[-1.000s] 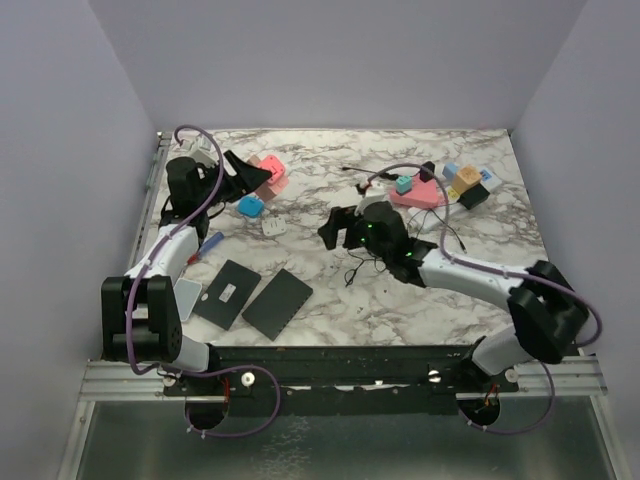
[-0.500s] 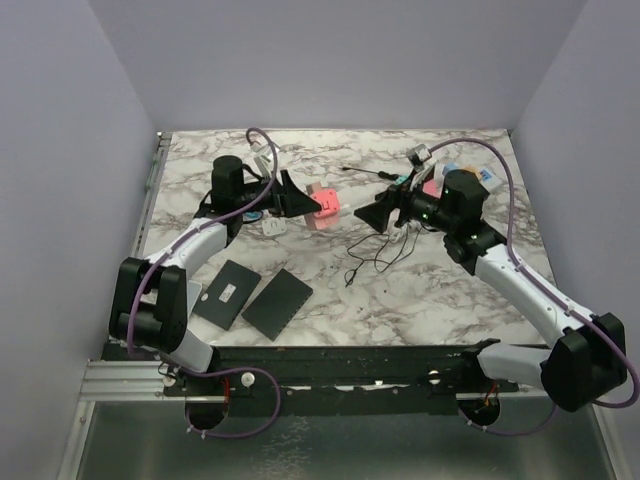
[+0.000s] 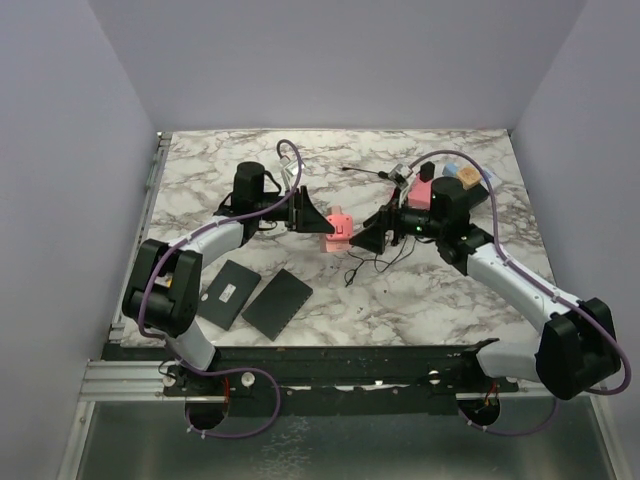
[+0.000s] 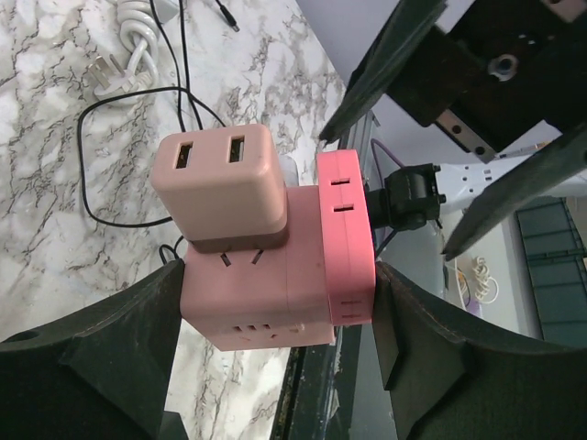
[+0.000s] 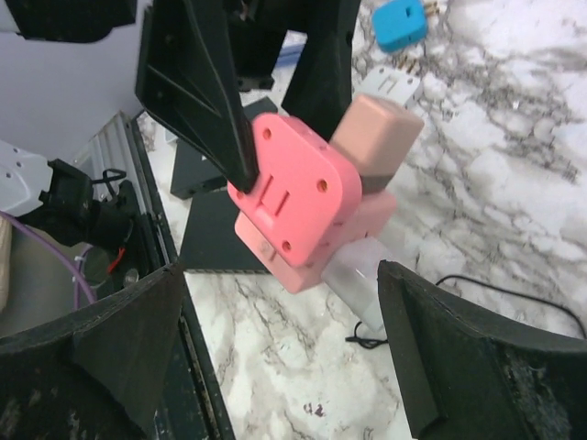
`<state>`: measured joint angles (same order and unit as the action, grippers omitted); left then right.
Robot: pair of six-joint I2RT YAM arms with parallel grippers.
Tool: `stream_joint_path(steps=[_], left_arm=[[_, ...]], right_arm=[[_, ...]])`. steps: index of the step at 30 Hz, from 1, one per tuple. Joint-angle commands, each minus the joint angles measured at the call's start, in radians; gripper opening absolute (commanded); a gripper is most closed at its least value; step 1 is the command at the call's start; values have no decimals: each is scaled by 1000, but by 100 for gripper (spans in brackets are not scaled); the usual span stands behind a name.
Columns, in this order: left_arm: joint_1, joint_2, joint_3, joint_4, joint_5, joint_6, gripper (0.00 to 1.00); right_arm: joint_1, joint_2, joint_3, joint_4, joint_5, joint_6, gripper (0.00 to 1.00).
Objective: Pull the plug off the socket
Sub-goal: Place the plug at the center of the board, then remove the plug from the socket.
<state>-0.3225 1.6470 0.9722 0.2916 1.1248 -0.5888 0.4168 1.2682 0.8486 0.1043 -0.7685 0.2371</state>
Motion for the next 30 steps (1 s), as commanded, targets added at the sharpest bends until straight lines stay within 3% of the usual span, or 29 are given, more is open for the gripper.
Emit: stream_joint_path(steps=[1, 8, 13, 18, 30], left_arm=[[-4, -51, 37, 37, 79, 32, 25], [-6, -97, 39, 37, 91, 44, 24], [-10, -123, 39, 41, 86, 44, 24], [-20, -137, 40, 48, 87, 40, 24], [-50, -175, 37, 77, 88, 26, 22]], right_arm=[[-20, -26, -53, 36, -41, 46, 92], [-104, -9, -147, 197, -141, 160, 92], [-106, 35, -169, 292, -260, 223, 91], [-105, 33, -191, 339, -275, 254, 90], [-105, 118, -196, 516, -343, 372, 76]])
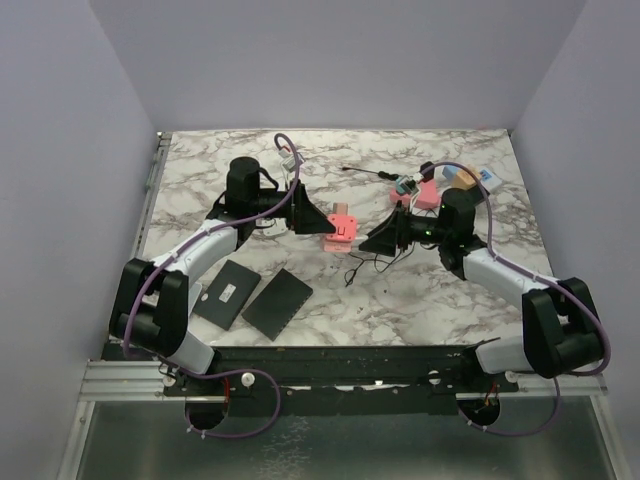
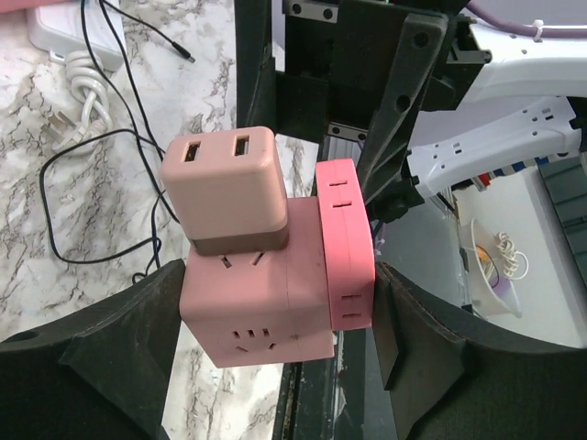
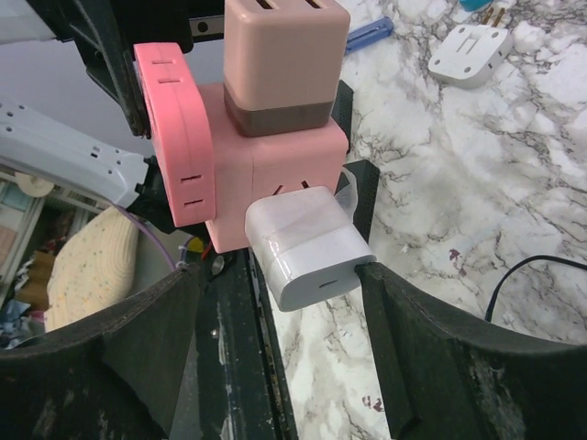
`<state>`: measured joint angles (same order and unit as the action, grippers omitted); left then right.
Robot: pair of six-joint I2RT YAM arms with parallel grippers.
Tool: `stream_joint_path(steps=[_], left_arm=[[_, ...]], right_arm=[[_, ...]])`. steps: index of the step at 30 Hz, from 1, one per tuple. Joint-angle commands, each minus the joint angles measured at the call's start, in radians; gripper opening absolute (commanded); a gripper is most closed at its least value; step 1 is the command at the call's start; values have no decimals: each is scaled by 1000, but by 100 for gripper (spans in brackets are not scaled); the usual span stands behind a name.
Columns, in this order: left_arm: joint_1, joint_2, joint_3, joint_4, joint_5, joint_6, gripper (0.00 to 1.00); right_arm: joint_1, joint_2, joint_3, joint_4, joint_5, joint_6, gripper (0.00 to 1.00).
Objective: Pull the plug off the socket
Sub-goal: Remove the plug from the socket.
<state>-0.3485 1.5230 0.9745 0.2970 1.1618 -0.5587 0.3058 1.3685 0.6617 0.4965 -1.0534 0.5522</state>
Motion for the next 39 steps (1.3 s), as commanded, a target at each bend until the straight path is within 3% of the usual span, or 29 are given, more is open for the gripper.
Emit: stream_joint_path(steps=[1, 5, 14, 23, 31, 39], left_arm=[[-24, -53, 34, 75, 50, -8, 22], [-24, -62, 30, 101, 48, -27, 21], [-26, -72, 26, 115, 52, -38, 21], [-26, -58, 22, 133, 23, -58, 20], [-26, -37, 4, 206, 8, -125, 20], [-38, -30, 0, 221, 28, -139, 20]], right_arm=[[6, 19, -10, 127, -58, 58, 75], [6, 33, -18, 104, -22, 34, 75], [5, 52, -34, 161, 16, 53, 84], [7, 57, -12, 188, -113, 69, 72], [25, 55, 14, 101, -138, 5, 73], [27, 85, 18, 240, -153, 96, 67]])
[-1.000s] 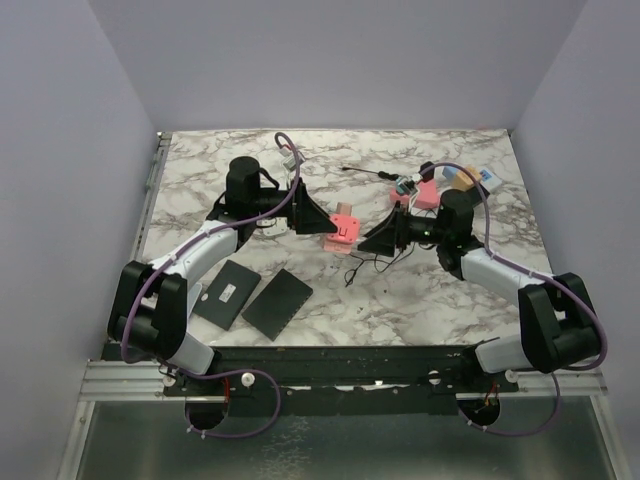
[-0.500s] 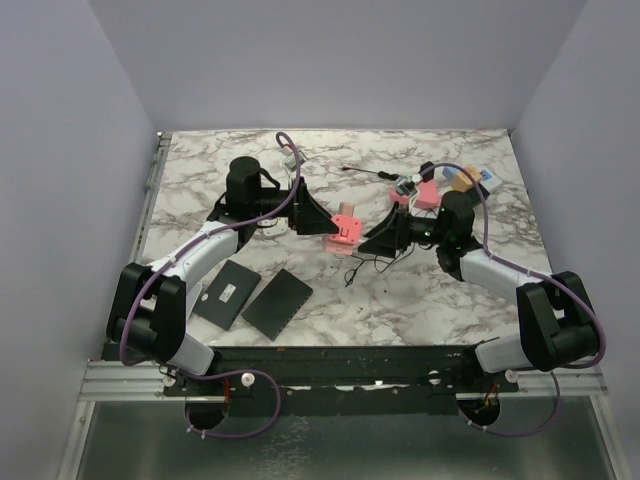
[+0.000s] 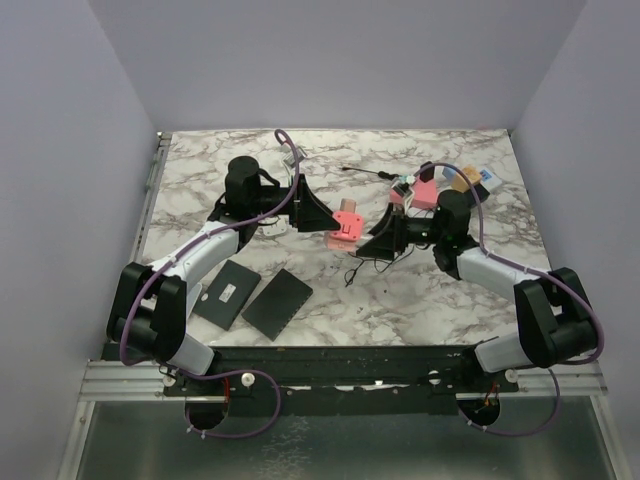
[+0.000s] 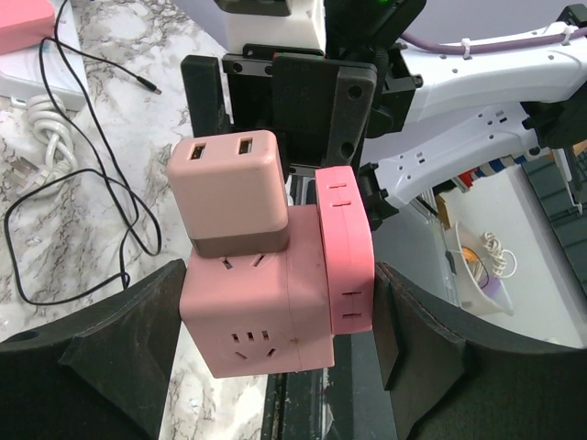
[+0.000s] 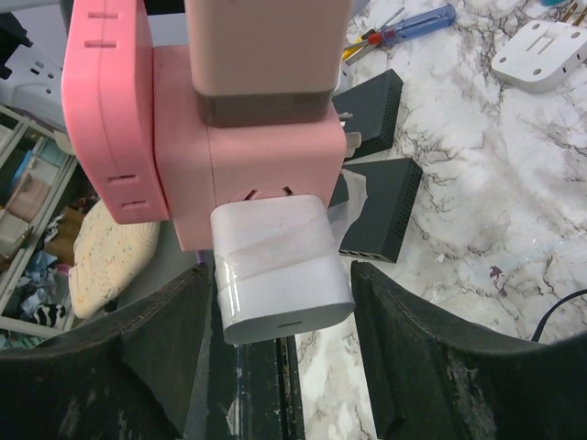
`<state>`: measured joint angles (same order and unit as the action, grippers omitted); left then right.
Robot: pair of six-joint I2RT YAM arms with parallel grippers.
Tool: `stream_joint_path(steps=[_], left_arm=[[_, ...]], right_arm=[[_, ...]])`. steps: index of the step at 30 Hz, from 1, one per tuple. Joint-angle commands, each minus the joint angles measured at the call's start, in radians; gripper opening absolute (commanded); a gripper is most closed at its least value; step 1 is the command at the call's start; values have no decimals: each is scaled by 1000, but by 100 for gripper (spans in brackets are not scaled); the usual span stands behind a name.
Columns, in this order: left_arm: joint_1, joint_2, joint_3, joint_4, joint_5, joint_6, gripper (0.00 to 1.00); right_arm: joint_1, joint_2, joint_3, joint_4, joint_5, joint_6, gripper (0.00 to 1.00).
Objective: Pull the plug off the socket
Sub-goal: Remove the plug from the socket.
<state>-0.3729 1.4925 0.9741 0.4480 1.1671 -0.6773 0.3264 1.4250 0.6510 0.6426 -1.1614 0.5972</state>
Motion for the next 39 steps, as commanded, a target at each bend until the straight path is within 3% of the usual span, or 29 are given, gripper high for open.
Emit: stream_joint_path(steps=[1, 9, 17, 18, 21, 23, 26, 30, 34, 39], left_arm=[[-13, 3, 0, 70, 22, -21, 20], [-14, 31, -5, 72, 22, -28, 20], [-13, 52, -5, 73, 33, -37, 20], [-14, 55, -5, 74, 33, -39, 20], [-14, 63, -5, 74, 30, -43, 21], [-13, 64, -3, 74, 25, -45, 28], [-14, 60, -4, 74, 20, -45, 43], [-14, 52, -8, 74, 6, -42, 78], [-12, 48, -8, 74, 0, -42, 98], [-12, 37, -10, 75, 2, -35, 99]], right_arm=[[8, 31, 31, 104, -48, 58, 66], [13, 19, 29, 108, -73, 66, 49], [12, -6, 26, 61, -82, 40, 57], [13, -7, 27, 57, -80, 37, 51], [12, -6, 21, 77, -74, 45, 20], [13, -7, 17, 92, -68, 53, 1], [13, -14, -1, 141, -58, 76, 0], [13, -25, -25, 207, -42, 118, 0], [13, -32, -39, 226, -26, 127, 0], [12, -35, -51, 229, -6, 127, 0]])
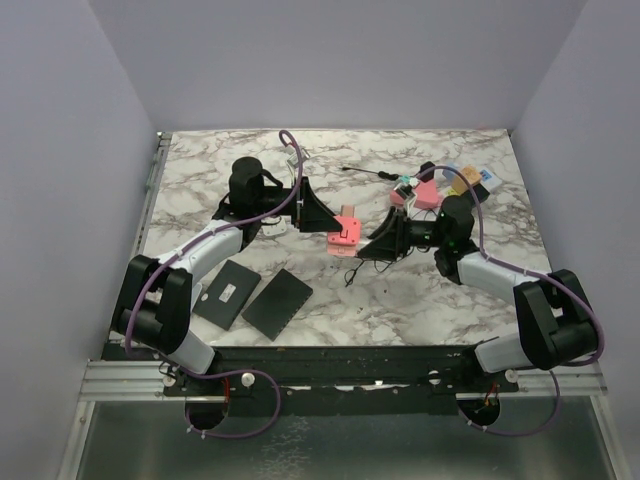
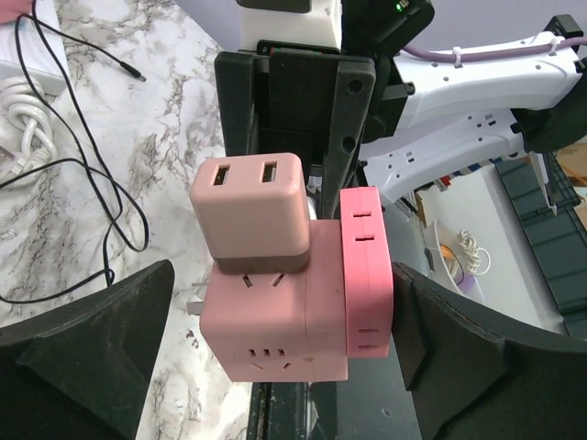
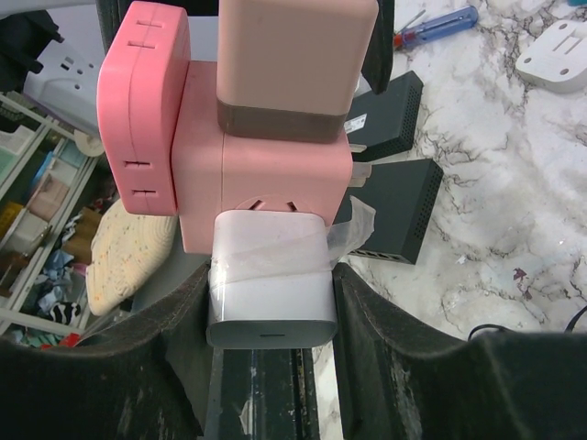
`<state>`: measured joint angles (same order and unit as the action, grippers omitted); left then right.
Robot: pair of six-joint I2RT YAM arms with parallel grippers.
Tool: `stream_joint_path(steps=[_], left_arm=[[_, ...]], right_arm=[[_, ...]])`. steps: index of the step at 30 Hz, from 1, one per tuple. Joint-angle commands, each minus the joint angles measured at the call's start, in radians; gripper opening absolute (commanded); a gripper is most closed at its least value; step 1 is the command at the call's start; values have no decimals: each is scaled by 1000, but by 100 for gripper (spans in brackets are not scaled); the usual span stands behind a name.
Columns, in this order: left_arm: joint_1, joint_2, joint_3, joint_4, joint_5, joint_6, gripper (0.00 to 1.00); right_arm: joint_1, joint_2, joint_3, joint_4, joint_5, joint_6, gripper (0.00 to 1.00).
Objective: Pull the plug off the socket
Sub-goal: Remove the plug from the socket.
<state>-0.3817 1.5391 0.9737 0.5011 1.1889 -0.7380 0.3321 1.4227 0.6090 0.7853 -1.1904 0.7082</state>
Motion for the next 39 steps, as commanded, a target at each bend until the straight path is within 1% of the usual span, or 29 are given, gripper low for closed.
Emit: stream_joint_path(steps=[1, 4, 11, 18, 28, 31, 34, 39], left_arm=[[-3, -13, -11, 22, -21, 26, 99], [0, -26, -16, 24, -24, 28, 99], [56, -71, -23, 20, -85, 41, 99], [97, -99, -35, 21, -82, 38, 99], [103, -284, -213, 19, -126, 54, 99], [94, -328, -251, 19, -146, 41, 99], [47, -350, -287, 19, -171, 45, 99], [-32, -304, -303, 19, -222, 57, 99]], right_arm=[[7, -33, -11, 89, 29, 17, 0], [7, -31, -15, 100, 39, 26, 0], [6, -28, -23, 137, 44, 52, 0], [6, -28, -33, 154, 55, 63, 0], [7, -15, -20, 191, 53, 85, 0], [7, -9, -16, 206, 49, 94, 0], [7, -8, -14, 209, 51, 97, 0], [7, -11, -12, 210, 48, 100, 0]])
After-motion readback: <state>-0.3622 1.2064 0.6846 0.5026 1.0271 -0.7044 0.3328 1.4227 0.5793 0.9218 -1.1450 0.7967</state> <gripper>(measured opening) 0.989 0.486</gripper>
